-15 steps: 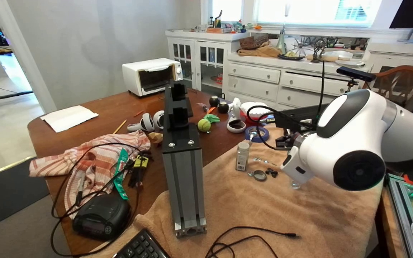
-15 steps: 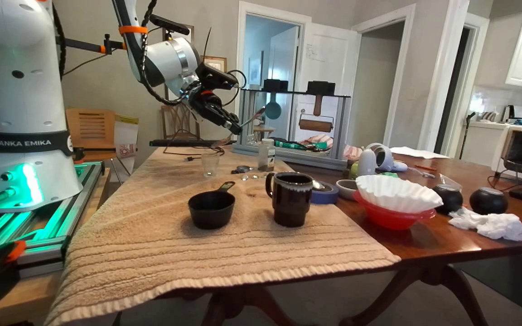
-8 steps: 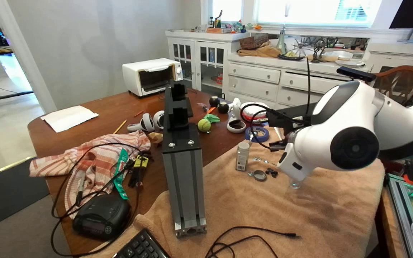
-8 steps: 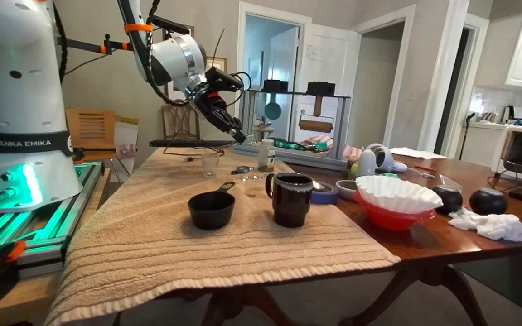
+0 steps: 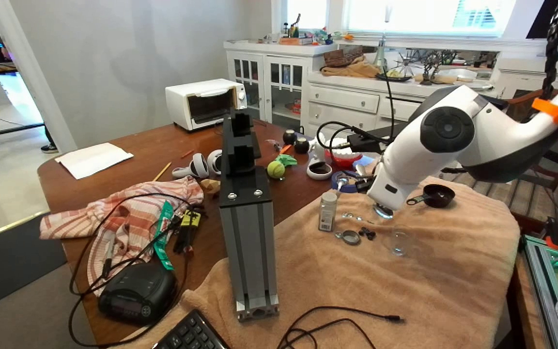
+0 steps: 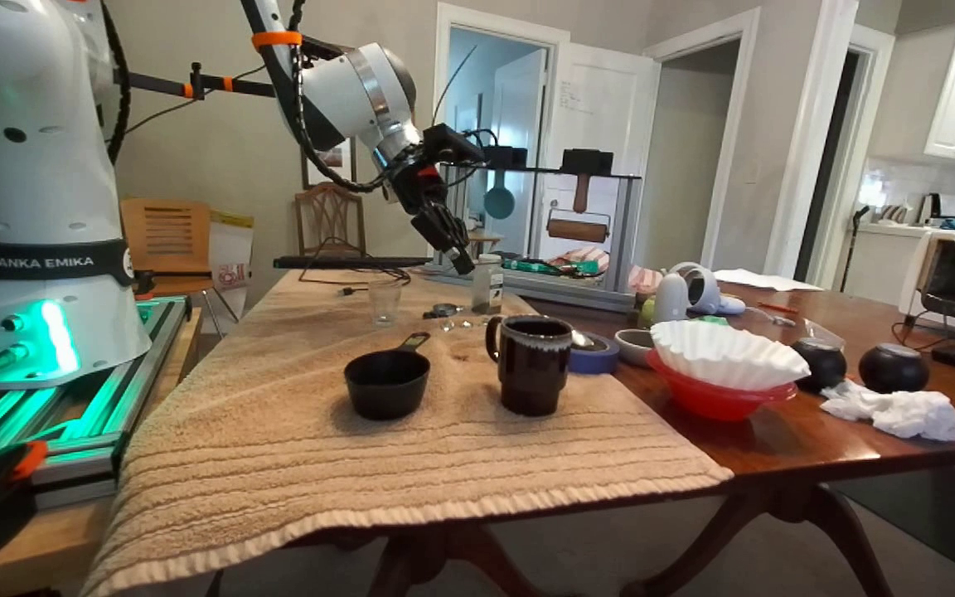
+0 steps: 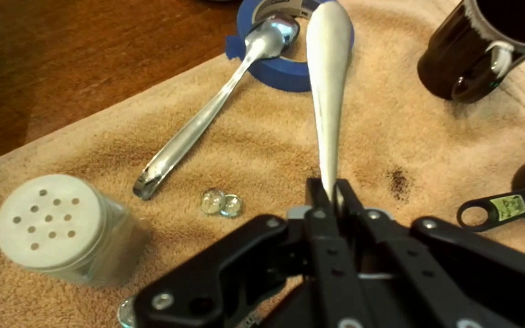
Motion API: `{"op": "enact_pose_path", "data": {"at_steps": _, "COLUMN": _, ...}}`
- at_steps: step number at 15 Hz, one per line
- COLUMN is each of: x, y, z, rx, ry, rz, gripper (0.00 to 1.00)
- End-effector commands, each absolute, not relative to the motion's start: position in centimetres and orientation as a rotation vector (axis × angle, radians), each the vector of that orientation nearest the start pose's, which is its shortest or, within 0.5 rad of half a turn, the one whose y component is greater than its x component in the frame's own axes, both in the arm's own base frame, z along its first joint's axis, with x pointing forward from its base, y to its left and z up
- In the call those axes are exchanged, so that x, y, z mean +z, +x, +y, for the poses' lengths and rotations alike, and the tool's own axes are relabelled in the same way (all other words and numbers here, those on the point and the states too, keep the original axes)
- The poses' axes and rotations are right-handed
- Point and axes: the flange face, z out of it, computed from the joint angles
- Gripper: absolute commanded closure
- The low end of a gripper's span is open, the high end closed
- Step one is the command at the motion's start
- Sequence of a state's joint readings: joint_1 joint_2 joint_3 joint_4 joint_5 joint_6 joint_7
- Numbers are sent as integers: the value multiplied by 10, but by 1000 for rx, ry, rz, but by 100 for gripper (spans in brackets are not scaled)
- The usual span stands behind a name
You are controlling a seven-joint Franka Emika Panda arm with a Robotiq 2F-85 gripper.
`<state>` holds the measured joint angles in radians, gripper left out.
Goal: Transfer a spoonful of contents from the table to the glass cup
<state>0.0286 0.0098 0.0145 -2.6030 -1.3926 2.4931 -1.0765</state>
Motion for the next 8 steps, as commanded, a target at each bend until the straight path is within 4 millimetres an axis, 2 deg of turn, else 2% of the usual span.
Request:
{"op": "enact_pose_path", "data": {"at_steps": 1, "x": 230, "y": 428, "z": 2, "rx": -540, "ry": 985, "rz": 2424, "gripper": 98}}
{"op": "enact_pose_path", "data": {"at_steps": 4, "x": 220, "y": 429, "z": -7, "rx": -527, "ry": 976, "rz": 2484, "gripper": 98}}
{"op": "enact_pose_path", "data": {"at_steps": 8, "x": 204, "y": 430, "z": -4, "rx": -490, "ry": 928, "rz": 2552, "gripper": 98}}
